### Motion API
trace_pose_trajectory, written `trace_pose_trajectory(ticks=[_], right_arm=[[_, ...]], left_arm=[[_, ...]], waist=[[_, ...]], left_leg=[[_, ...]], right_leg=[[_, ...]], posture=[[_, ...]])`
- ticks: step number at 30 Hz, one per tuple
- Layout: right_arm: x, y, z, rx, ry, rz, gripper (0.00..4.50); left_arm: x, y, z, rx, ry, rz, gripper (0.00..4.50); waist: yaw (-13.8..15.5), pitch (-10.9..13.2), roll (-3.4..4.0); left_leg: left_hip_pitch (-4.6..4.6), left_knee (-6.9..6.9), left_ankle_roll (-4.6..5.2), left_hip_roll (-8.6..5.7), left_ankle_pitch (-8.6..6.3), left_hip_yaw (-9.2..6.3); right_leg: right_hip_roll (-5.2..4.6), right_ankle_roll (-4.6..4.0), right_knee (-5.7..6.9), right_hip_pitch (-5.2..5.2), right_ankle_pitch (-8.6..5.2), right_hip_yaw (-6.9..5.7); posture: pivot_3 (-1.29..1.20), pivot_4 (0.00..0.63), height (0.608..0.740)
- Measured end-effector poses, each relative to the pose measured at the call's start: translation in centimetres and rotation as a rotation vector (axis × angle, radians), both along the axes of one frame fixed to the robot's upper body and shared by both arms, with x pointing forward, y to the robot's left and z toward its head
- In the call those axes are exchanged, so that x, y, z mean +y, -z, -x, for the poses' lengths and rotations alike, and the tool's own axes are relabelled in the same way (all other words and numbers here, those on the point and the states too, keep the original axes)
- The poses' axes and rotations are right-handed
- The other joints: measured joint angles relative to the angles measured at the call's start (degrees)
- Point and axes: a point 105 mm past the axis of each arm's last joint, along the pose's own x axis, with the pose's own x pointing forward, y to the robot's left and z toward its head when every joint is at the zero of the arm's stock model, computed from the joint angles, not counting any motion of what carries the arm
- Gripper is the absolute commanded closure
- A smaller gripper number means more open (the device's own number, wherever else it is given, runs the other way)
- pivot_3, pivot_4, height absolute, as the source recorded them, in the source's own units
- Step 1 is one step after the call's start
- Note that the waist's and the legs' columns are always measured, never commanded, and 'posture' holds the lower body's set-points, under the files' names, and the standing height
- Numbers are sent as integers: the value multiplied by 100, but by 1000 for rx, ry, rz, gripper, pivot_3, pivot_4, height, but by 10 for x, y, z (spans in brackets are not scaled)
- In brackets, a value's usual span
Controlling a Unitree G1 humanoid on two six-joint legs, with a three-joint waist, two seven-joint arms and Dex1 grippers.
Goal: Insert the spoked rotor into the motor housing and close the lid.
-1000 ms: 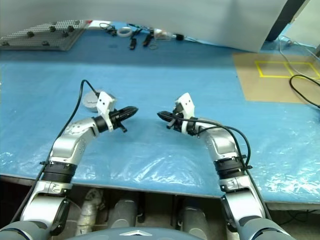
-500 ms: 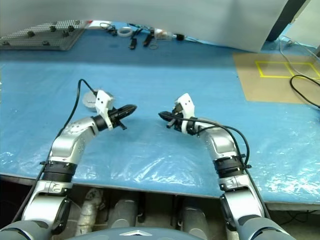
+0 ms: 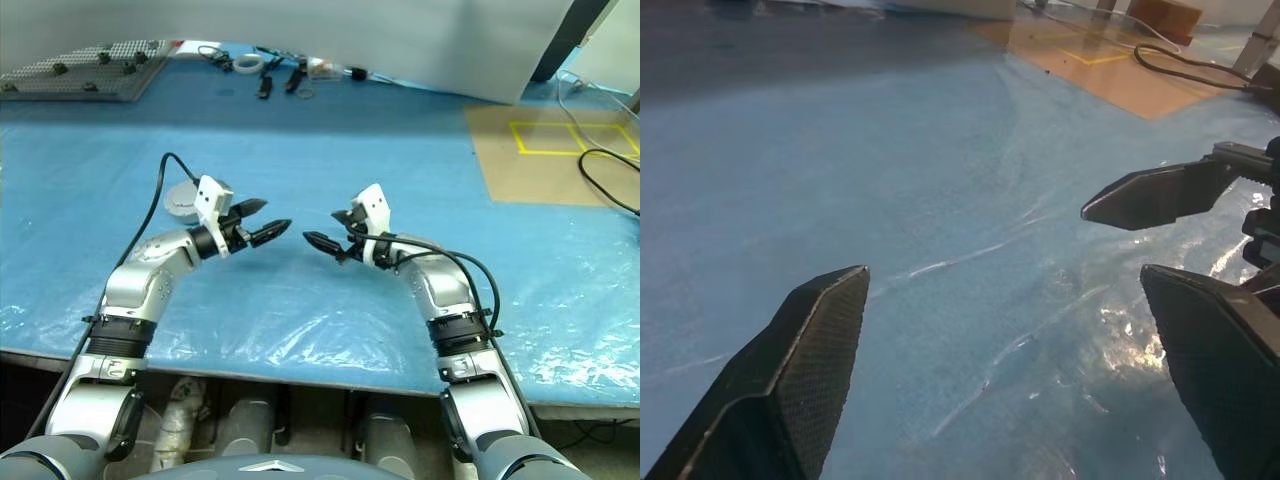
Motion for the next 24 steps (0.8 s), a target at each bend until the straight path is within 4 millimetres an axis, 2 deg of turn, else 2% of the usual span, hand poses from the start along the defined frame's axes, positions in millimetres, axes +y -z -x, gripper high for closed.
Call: trace_pose_trajectory(ticks=[6, 8, 12, 15, 21, 22, 24], right_arm=[[0, -5, 2, -11, -17, -26, 2705], [-1, -4, 1, -7, -3, -25, 3396], [2, -6, -3, -4, 13, -27, 3396], [0, -5, -6, -14, 35, -16, 2805], [-1, -5, -8, -18, 37, -13, 874], [-1, -5, -7, -15, 31, -13, 510], [0, -4, -6, -6, 24, -13, 510]], left_arm=[[-3, -9, 5, -19, 24, 43, 2702], [-2, -8, 2, 4, 8, 42, 2731], [-3, -8, 2, 18, 2, 38, 2731], [-2, -7, 0, 12, -10, 31, 2183], [-1, -9, -3, 4, -36, 34, 196], [-1, -9, -3, 3, -34, 34, 0], [-1, -9, -3, 3, -30, 34, 0]], waist=[[4, 0, 0], [2, 0, 0], [0, 0, 0], [0, 0, 0], [-1, 0, 0], [0, 0, 0], [0, 0, 0]], left_leg=[[1, 0, 1, 0, -1, 0], [0, 2, 1, 0, 0, 0], [0, 1, 1, 0, 0, 0], [0, -1, 0, 0, 0, 0], [0, -2, 0, 0, 0, 0], [0, -2, 0, 0, 0, 0], [0, -2, 0, 0, 0, 0]], right_leg=[[0, 0, 0, 1, 0, -1], [0, 0, 0, 1, 0, 0], [0, 0, 0, 0, 0, 0], [1, 0, -1, 0, 0, 0], [0, 0, 0, 0, 0, 0], [0, 0, 0, 0, 0, 0], [0, 0, -1, 0, 0, 0]], posture=[[0, 150, 740], [0, 150, 740], [0, 150, 740], [0, 150, 740], [0, 150, 740], [0, 150, 740], [0, 150, 740]])
